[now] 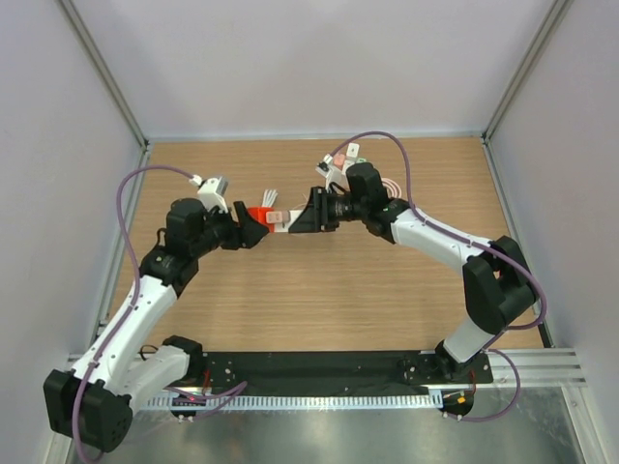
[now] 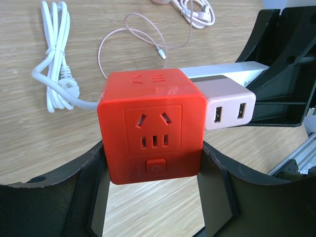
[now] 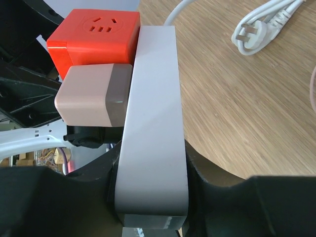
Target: Pull the plug off the socket
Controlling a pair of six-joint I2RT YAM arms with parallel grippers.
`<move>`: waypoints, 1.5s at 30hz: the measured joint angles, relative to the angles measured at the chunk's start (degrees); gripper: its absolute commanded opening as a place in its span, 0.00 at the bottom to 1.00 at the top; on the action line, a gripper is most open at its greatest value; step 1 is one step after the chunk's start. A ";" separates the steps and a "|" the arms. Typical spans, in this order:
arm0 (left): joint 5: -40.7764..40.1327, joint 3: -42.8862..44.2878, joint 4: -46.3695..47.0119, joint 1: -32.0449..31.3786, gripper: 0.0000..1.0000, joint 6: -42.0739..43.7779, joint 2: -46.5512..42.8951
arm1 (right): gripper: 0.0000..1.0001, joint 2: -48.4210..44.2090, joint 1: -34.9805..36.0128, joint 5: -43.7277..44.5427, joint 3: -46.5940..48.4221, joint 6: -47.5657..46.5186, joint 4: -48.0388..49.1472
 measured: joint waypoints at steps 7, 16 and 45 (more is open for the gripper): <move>-2.01 -4.24 4.13 -0.13 0.00 -0.31 -6.38 | 0.01 0.02 0.00 -2.45 -0.81 0.24 3.58; -2.19 -6.49 6.88 -0.39 0.00 -2.21 -7.82 | 0.01 -0.02 0.22 -2.08 -1.40 0.66 4.33; -2.12 5.16 -6.82 -0.92 0.00 -6.38 -0.11 | 0.01 -3.65 -0.66 2.43 -3.30 -0.63 4.37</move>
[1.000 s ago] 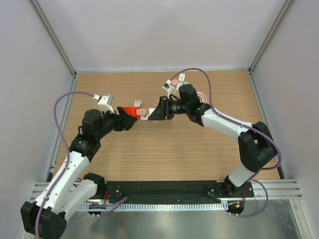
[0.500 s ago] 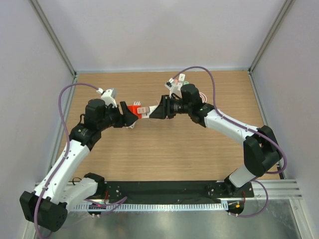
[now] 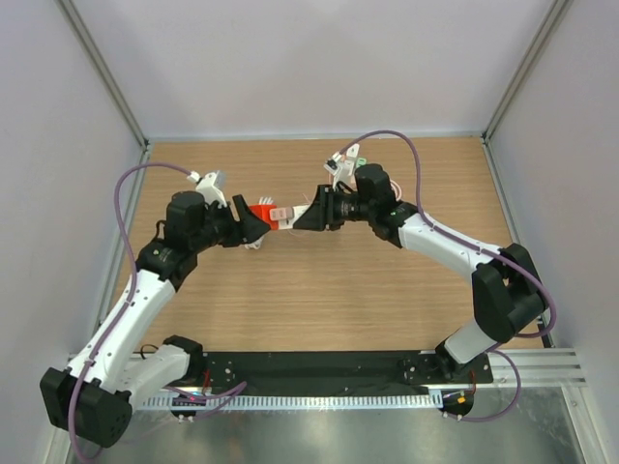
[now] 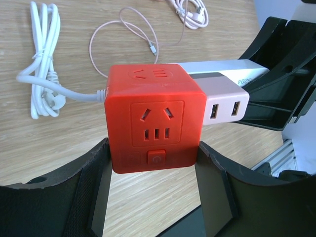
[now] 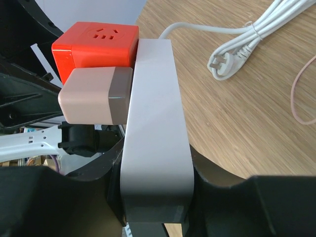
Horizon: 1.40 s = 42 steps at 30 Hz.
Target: Pull the plug off the socket
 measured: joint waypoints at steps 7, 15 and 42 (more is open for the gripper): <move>1.86 0.00 1.55 -0.11 0.00 0.50 3.61 | 0.01 0.02 -1.20 -0.48 -1.70 0.76 0.33; 0.74 -1.49 8.24 -1.40 0.17 -0.76 6.95 | 0.01 0.46 -2.71 -0.35 -2.86 3.30 2.56; -2.97 -1.49 14.16 -3.43 0.71 -1.18 13.51 | 0.01 0.46 -4.11 2.67 -4.70 4.07 1.70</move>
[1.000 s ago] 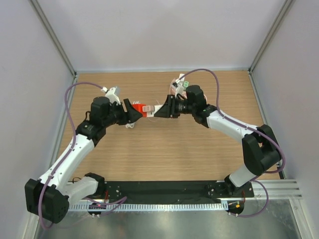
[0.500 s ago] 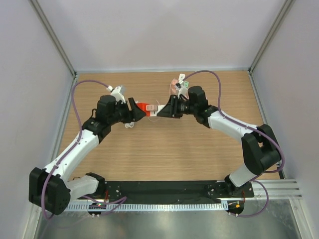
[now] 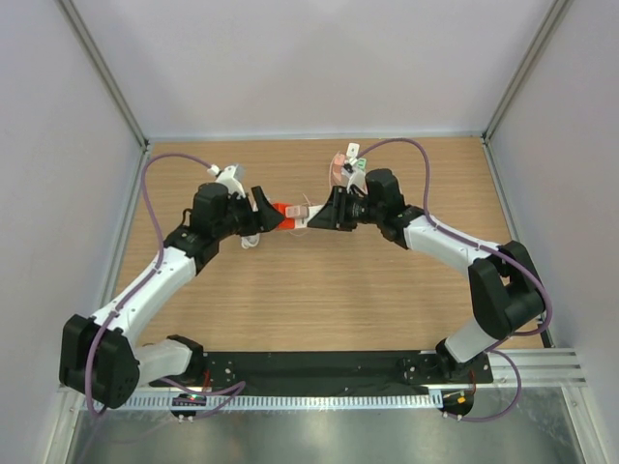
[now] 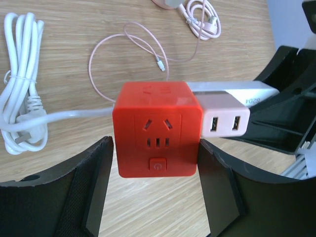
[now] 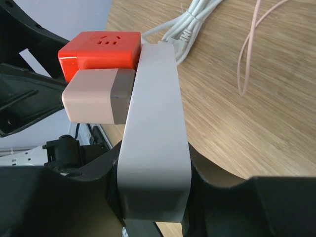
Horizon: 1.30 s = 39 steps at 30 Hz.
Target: Pull the plug off the socket
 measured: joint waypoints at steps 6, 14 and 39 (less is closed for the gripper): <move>-2.08 0.24 0.63 -0.50 0.73 0.04 1.75 | 0.01 0.00 0.00 0.63 -0.66 -0.37 -1.92; -4.37 1.16 1.05 -1.84 0.74 0.52 3.45 | 0.01 0.00 -0.09 0.81 -0.81 -0.63 -2.29; -2.29 1.14 -0.74 -2.62 0.91 3.04 -4.79 | 0.01 0.00 -0.48 -0.46 -1.05 -1.44 -3.61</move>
